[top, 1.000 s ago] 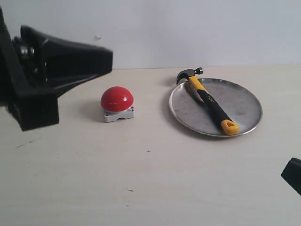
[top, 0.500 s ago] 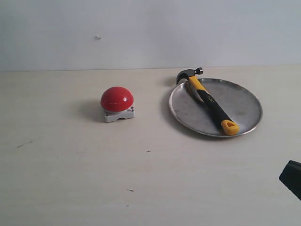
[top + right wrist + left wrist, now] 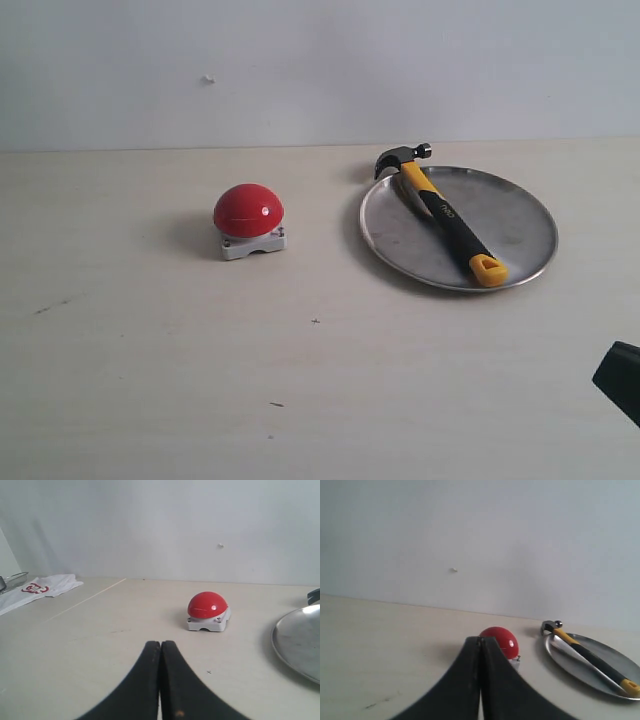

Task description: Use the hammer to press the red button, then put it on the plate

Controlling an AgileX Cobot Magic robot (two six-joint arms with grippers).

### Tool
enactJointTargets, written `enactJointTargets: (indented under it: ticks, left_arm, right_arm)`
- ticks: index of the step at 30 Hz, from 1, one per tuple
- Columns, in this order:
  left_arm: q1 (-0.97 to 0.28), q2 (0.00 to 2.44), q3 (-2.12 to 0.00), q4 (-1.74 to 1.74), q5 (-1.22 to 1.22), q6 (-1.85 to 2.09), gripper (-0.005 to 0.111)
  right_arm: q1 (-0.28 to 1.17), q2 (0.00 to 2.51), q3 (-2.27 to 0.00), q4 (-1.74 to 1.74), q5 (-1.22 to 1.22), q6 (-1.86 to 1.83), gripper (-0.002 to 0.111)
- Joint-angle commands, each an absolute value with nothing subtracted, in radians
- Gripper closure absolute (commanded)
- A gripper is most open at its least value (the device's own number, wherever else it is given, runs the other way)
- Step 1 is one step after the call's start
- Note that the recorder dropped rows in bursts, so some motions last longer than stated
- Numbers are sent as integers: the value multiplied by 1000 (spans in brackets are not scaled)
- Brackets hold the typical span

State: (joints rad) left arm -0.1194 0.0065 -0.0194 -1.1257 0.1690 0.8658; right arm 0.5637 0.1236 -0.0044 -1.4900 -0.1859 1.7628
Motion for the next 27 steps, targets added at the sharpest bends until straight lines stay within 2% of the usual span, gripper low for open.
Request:
enactJointTargets:
  ticks: [1,4,8,10,27]
  left_arm:
    - [-113,0,0,-1133,101,888,107]
    - [-113,0,0,-967,102,718,107]
    - [-113,0,0,-102,151,-240,107]
    - [-113,0,0,164,174,-523,107]
    - [-113,0,0,182,180,-579,107]
  right_arm:
    - [564,117,0,-1494,-193,1756,108]
    - [564,117,0,-1491,-193,1756,108]
    - [564,117,0,-1491,-193,1756,108]
    - [564,117,0,-1491,-193,1756,108]
    - [564,117,0,-1491,-193,1756,108]
